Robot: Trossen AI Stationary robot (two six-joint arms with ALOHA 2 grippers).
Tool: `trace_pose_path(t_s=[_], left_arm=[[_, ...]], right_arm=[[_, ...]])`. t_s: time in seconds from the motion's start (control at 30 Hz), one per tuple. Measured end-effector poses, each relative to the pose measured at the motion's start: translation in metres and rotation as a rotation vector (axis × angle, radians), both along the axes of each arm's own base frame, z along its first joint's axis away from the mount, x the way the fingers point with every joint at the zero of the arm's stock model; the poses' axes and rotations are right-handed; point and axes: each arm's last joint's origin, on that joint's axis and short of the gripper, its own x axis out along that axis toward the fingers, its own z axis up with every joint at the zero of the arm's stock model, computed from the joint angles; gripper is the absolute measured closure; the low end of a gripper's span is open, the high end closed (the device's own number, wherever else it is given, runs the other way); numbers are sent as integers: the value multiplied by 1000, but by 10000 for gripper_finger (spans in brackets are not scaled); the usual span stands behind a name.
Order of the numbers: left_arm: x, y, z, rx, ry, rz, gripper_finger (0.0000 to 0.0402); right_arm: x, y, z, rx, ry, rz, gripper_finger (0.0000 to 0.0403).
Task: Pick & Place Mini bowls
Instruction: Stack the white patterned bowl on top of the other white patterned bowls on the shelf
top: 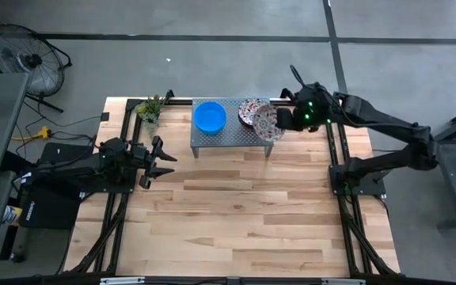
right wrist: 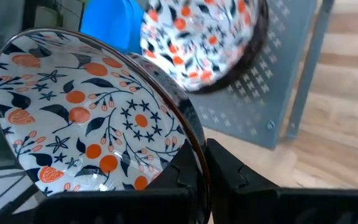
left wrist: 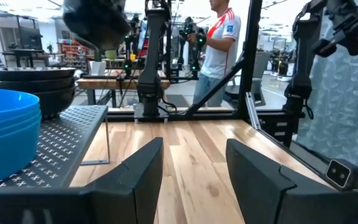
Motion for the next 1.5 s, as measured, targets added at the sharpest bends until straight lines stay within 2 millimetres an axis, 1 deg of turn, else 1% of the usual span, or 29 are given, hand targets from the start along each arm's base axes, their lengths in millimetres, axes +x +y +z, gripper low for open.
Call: trace_pose_path(t_s=[0.2, 0.33, 0.6, 0.8, 0.93, 1.07, 1.2, 1.5], left_arm=[[0, 0, 0, -2, 1, 0, 229], [0, 0, 0, -4, 1, 2, 229], [0, 0, -2, -10, 24, 4, 229], [1, 1, -8, -42, 90, 14, 229], [1, 1, -12, -52, 124, 28, 229], [1, 1, -12, -53, 127, 33, 229], [1, 1, -12, -53, 128, 33, 229], [1, 1, -12, -53, 127, 33, 229]], right_arm=[[12, -24, 25, -3, 7, 1, 400], [20, -46, 37, 57, 54, 27, 400], [32, -96, 51, 175, 143, 19, 400], [47, -119, 52, 234, 227, 8, 400], [59, -129, 46, 292, 275, 27, 400], [68, -133, 41, 317, 305, 38, 400], [76, -132, 35, 323, 324, 53, 400], [86, -124, 12, 329, 431, 65, 400]])
